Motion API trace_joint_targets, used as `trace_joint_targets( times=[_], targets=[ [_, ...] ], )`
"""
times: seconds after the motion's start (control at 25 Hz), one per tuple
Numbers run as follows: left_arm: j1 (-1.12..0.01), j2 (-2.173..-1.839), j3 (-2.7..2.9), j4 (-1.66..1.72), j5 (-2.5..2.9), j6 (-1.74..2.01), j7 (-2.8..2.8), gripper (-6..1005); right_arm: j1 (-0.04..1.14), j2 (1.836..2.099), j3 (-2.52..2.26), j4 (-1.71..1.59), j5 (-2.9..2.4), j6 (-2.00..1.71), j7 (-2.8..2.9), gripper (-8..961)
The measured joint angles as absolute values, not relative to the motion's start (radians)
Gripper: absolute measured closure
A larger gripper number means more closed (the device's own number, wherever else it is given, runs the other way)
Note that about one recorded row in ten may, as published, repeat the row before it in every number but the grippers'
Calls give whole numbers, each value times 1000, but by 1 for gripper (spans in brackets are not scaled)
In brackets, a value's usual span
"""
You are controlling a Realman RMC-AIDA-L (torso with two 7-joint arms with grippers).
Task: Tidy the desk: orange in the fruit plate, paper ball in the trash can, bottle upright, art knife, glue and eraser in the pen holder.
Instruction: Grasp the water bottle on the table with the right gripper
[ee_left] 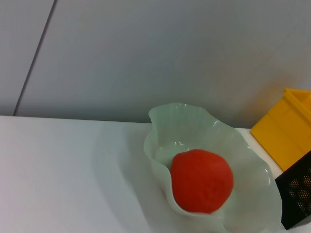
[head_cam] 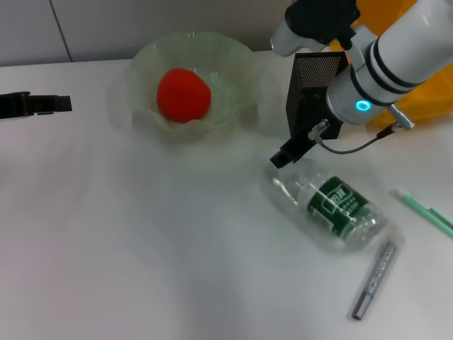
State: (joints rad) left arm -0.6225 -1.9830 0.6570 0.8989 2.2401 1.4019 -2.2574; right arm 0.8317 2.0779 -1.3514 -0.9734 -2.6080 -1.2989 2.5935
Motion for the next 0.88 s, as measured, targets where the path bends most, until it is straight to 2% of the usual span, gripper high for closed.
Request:
trace_joint_targets(
  times=[0.44, 0.64, 0.88],
  targets=[
    [-620, -1985, 660, 899, 2239, 1395, -2256, 547, 856, 2081, -1363, -937, -2612, -1270, 2580, 553],
    [-624, -1985, 660, 899, 2239, 1393, -2249, 547, 858, 2081, -1363, -918, -2612, -1260, 2583, 469],
    [-625, -1985, 660, 899, 2240, 1392, -2245, 547, 879, 2079, -1362, -868, -2613, -1237, 2583, 470]
  ],
)
